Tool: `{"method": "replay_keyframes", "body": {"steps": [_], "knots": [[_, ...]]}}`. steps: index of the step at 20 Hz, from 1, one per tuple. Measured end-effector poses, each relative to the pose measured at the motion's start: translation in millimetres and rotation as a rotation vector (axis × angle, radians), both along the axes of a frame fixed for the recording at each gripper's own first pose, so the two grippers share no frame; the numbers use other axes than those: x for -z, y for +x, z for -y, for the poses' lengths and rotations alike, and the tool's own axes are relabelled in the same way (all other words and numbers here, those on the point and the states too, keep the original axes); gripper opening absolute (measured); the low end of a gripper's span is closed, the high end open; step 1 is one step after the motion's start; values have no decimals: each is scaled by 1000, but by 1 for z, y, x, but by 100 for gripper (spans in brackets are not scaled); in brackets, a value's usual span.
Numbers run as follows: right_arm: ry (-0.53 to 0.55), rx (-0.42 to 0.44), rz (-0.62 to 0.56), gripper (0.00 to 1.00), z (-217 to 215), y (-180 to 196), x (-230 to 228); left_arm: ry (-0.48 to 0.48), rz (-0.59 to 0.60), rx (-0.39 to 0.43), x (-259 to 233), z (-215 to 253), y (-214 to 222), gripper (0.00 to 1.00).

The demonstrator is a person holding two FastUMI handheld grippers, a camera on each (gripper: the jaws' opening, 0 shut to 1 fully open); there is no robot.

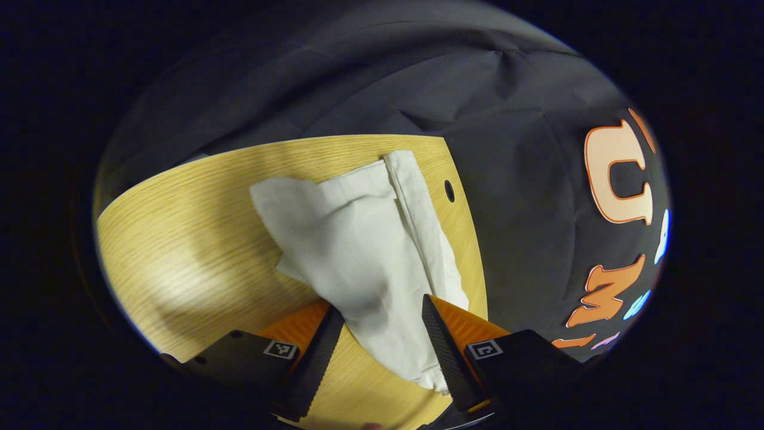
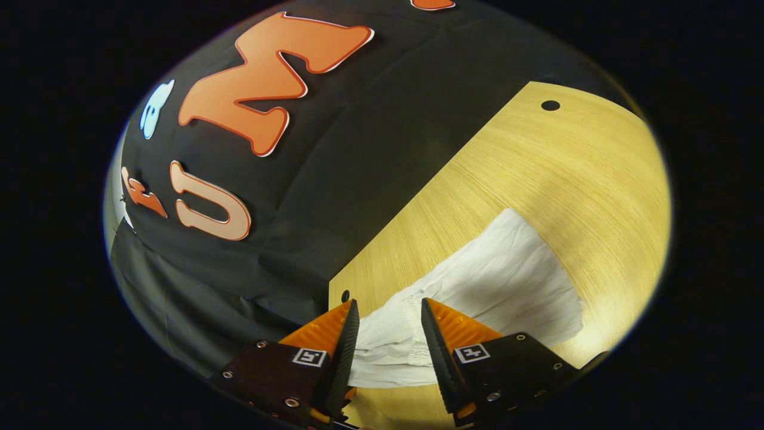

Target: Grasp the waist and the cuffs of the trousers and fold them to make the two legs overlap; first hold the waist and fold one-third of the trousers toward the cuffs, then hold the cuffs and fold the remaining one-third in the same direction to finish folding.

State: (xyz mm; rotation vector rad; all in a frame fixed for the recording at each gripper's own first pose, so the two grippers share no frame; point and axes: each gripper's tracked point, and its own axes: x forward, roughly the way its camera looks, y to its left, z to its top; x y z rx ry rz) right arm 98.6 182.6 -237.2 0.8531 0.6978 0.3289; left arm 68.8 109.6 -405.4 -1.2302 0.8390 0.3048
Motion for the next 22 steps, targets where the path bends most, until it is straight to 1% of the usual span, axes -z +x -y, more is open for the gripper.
{"method": "replay_keyframes", "body": {"steps": [3, 4, 5, 6, 7, 8, 9, 10, 11, 12, 13, 14, 16, 18, 19, 21, 22], "knots": [[-5, 33, -8, 63, 17, -3, -1, 47, -1, 22, 10, 2, 27, 83], [-7, 41, -6, 63, 22, -4, -2, 68, -12, 31, 17, 3, 31, 75], [-17, 52, -10, 63, 28, -5, -1, 83, -28, 42, 26, 4, 34, 65], [-25, 58, -9, 63, 34, -9, -1, 85, -20, 33, 26, 1, 34, 47], [-49, 64, -8, 53, 42, -12, 0, 99, -18, 5, 29, 1, 37, 30], [-72, 67, 3, 63, 48, -14, 1, 108, -17, 14, 27, 1, 40, 13], [-88, 70, 10, 63, 55, -16, 2, 126, -11, 19, 22, 1, 38, 9], [-100, 69, 15, 64, 58, -17, 0, 139, 1, 19, 19, 1, 42, 10], [-110, 67, 19, 55, 61, -18, 0, 156, 15, 27, 10, 1, 42, 7], [-122, 64, 23, 69, 62, -17, 0, 171, 37, 39, 1, 1, 44, 7], [-132, 57, 30, 72, 64, -17, 1, 191, 61, 53, -11, 2, 47, 7], [-141, 52, 33, 78, 66, -18, 2, 210, 87, 68, -22, 5, 49, 5], [-147, 30, 36, 84, 68, -20, 3, 246, 126, 88, -43, 8, 52, 7], [-144, 13, 44, 88, 71, -21, 1, 282, 159, 92, -64, 9, 54, 6], [-146, 5, 53, 88, 74, -22, -1, 301, 170, 92, -74, 11, 54, 6], [-183, -29, 77, 88, 76, -25, -3, 367, 198, 103, -93, 16, 58, 6], [-216, -47, 94, 92, 80, -26, -3, 393, 211, 115, -104, 22, 60, 7]]}}
